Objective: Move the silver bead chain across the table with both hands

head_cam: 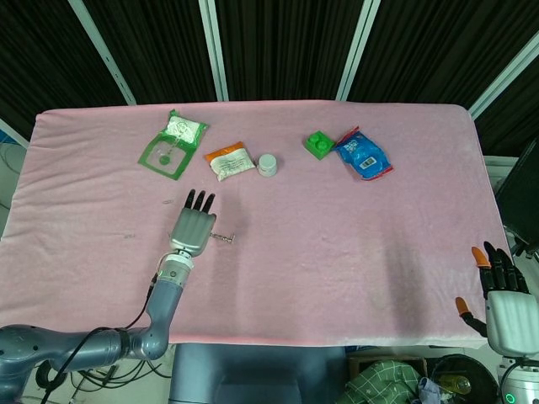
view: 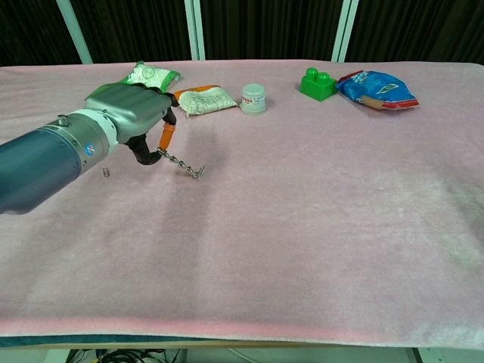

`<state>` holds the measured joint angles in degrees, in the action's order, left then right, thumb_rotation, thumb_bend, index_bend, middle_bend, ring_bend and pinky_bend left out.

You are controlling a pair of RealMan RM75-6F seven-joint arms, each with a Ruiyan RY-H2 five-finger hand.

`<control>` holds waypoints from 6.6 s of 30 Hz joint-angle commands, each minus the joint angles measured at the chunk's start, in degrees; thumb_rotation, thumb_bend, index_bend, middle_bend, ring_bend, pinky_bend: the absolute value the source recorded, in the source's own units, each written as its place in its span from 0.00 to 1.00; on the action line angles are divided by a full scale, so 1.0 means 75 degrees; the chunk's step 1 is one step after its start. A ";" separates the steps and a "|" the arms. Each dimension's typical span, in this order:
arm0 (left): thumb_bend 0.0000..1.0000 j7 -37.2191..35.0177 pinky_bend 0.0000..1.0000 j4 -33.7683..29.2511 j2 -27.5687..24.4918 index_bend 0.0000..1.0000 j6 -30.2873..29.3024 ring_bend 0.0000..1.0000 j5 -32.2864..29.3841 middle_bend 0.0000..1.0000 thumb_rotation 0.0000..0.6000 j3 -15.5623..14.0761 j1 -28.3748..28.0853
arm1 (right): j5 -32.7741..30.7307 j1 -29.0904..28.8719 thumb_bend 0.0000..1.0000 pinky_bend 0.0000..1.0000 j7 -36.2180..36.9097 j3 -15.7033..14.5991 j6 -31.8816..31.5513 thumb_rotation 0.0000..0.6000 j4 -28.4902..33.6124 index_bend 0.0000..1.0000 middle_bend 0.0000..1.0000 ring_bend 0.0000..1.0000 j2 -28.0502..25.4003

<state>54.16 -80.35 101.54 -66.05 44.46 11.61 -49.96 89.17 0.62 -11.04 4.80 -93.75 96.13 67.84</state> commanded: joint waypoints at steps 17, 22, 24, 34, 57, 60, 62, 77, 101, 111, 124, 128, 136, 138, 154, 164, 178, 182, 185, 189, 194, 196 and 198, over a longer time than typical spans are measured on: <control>0.37 0.0250 0.00 -0.1671 -0.1890 0.59 0.0103 0.00 -0.0009 0.08 1.00 -0.0175 0.0085 | 0.0000 0.0008 0.20 0.17 -0.0009 0.0026 -0.0034 1.00 0.0014 0.01 0.00 0.00 0.0004; 0.37 0.0459 0.00 -0.2085 -0.2574 0.59 0.0029 0.00 0.0055 0.08 1.00 -0.0477 0.0184 | -0.0014 -0.0003 0.20 0.17 -0.0039 0.0036 -0.0018 1.00 0.0001 0.01 0.00 0.00 0.0019; 0.37 0.0470 0.00 -0.2159 -0.2771 0.59 0.0018 0.00 0.0089 0.08 1.00 -0.0601 0.0241 | -0.0009 -0.0005 0.20 0.17 -0.0048 0.0036 -0.0019 1.00 0.0001 0.01 0.00 0.00 0.0023; 0.37 -0.0096 0.00 -0.1859 -0.3064 0.59 0.0343 0.00 0.0226 0.08 1.00 -0.0943 0.0439 | -0.0025 -0.0001 0.20 0.17 -0.0136 0.0045 -0.0026 1.00 0.0020 0.01 0.00 0.00 0.0044; 0.38 -0.0084 0.00 -0.1140 -0.2730 0.59 0.0632 0.00 -0.0141 0.08 1.00 -0.1123 0.0348 | -0.0065 -0.0014 0.20 0.17 -0.0058 0.0071 0.0002 1.00 -0.0019 0.01 0.00 0.00 -0.0005; 0.38 -0.0056 0.00 -0.1169 -0.2757 0.59 0.0642 0.00 -0.0186 0.08 1.00 -0.1148 0.0340 | -0.0087 -0.0017 0.20 0.17 -0.0033 0.0064 0.0037 1.00 -0.0021 0.01 0.00 0.00 -0.0040; 0.38 -0.0014 0.00 -0.1215 -0.2784 0.59 0.0638 0.00 -0.0224 0.08 1.00 -0.1166 0.0330 | -0.0112 -0.0024 0.20 0.17 -0.0013 0.0062 0.0072 1.00 -0.0029 0.01 0.00 0.00 -0.0058; 0.38 -0.0034 0.00 -0.1071 -0.2699 0.59 0.0705 0.00 -0.0367 0.08 1.00 -0.1220 0.0269 | -0.0200 -0.0057 0.20 0.17 -0.0011 0.0024 0.0230 1.00 -0.0034 0.01 0.00 0.00 -0.0115; 0.38 0.0017 0.00 -0.1478 -0.2986 0.60 0.0651 0.00 -0.0458 0.08 1.00 -0.1198 0.0169 | -0.0157 -0.0038 0.20 0.17 0.0050 0.0035 0.0132 1.00 0.0007 0.00 0.00 0.00 -0.0128; 0.38 -0.0180 0.00 -0.2054 -0.4038 0.60 0.0787 0.00 -0.0521 0.08 1.00 -0.1365 0.0310 | -0.0199 -0.0064 0.20 0.17 -0.0049 0.0025 0.0211 1.00 -0.0009 0.00 0.00 0.00 -0.0093; 0.39 -0.0689 0.00 -0.1858 -0.4539 0.60 0.1111 0.00 -0.0298 0.08 1.00 -0.1750 0.0617 | -0.0197 -0.0057 0.20 0.17 -0.0089 0.0033 0.0177 1.00 0.0010 0.00 0.00 0.00 -0.0080; 0.39 -0.0828 0.00 -0.1500 -0.4386 0.60 0.1271 0.00 -0.0286 0.08 1.00 -0.1810 0.0664 | -0.0202 -0.0049 0.20 0.17 -0.0069 0.0037 0.0162 1.00 0.0009 0.00 0.00 0.00 -0.0087; 0.39 -0.0937 0.00 -0.0991 -0.4156 0.60 0.1446 0.00 -0.0259 0.08 1.00 -0.1826 0.0658 | -0.0185 -0.0048 0.20 0.17 -0.0037 0.0044 0.0140 1.00 0.0002 0.00 0.00 0.00 -0.0091; 0.39 -0.0933 0.00 -0.0906 -0.4128 0.60 0.1469 0.00 -0.0326 0.08 1.00 -0.1818 0.0654 | -0.0183 -0.0051 0.20 0.17 -0.0035 0.0048 0.0139 1.00 -0.0005 0.00 0.00 0.00 -0.0089; 0.39 -0.1001 0.00 -0.0469 -0.3822 0.60 0.1724 0.00 -0.0425 0.08 1.00 -0.1743 0.0547 | -0.0223 -0.0060 0.20 0.17 -0.0073 0.0049 0.0173 1.00 -0.0022 0.00 0.00 0.00 -0.0068; 0.39 -0.0887 0.00 -0.0458 -0.3742 0.60 0.1768 0.00 -0.0549 0.08 1.00 -0.1772 0.0489 | -0.0223 -0.0058 0.20 0.17 -0.0057 0.0059 0.0155 1.00 -0.0016 0.00 0.00 0.00 -0.0067; 0.40 -0.1030 0.00 -0.0885 -0.4109 0.60 0.1480 0.00 -0.0597 0.08 1.00 -0.1449 0.0374 | -0.0214 -0.0053 0.20 0.17 -0.0032 0.0067 0.0130 1.00 -0.0017 0.00 0.00 0.00 -0.0069; 0.42 -0.1155 0.00 -0.0990 -0.4237 0.60 0.1441 0.00 -0.0682 0.08 1.00 -0.1188 0.0261 | -0.0229 -0.0061 0.20 0.17 -0.0045 0.0061 0.0158 1.00 -0.0019 0.00 0.00 0.00 -0.0064; 0.42 -0.1130 0.00 -0.0972 -0.4306 0.60 0.1597 0.00 -0.0892 0.08 1.00 -0.1005 0.0071 | -0.0245 -0.0064 0.20 0.17 -0.0078 0.0060 0.0175 1.00 -0.0019 0.00 0.00 0.00 -0.0059; 0.42 -0.0939 0.00 -0.0866 -0.4293 0.60 0.1745 0.00 -0.1151 0.08 1.00 -0.0888 -0.0185 | -0.0276 -0.0058 0.20 0.17 -0.0065 0.0092 0.0146 1.00 -0.0011 0.00 0.00 0.00 -0.0064; 0.42 -0.0837 0.00 -0.0593 -0.4173 0.60 0.1896 0.00 -0.1499 0.08 1.00 -0.0733 -0.0450 | -0.0338 -0.0030 0.20 0.17 0.0019 0.0149 0.0080 1.00 -0.0018 0.00 0.00 0.00 -0.0107; 0.42 -0.0826 0.00 -0.0432 -0.4083 0.60 0.2025 0.00 -0.1656 0.08 1.00 -0.0701 -0.0545 | -0.0365 -0.0028 0.20 0.17 0.0042 0.0170 0.0071 1.00 -0.0035 0.00 0.00 0.00 -0.0119; 0.42 -0.0776 0.00 -0.0270 -0.3981 0.60 0.2157 0.00 -0.1737 0.08 1.00 -0.0730 -0.0631 | -0.0379 -0.0025 0.20 0.17 0.0066 0.0180 0.0066 1.00 -0.0044 0.00 0.00 0.00 -0.0124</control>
<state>48.08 -83.05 71.14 -50.51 31.94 6.12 -54.16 86.35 0.43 -10.57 6.14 -93.24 95.81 66.92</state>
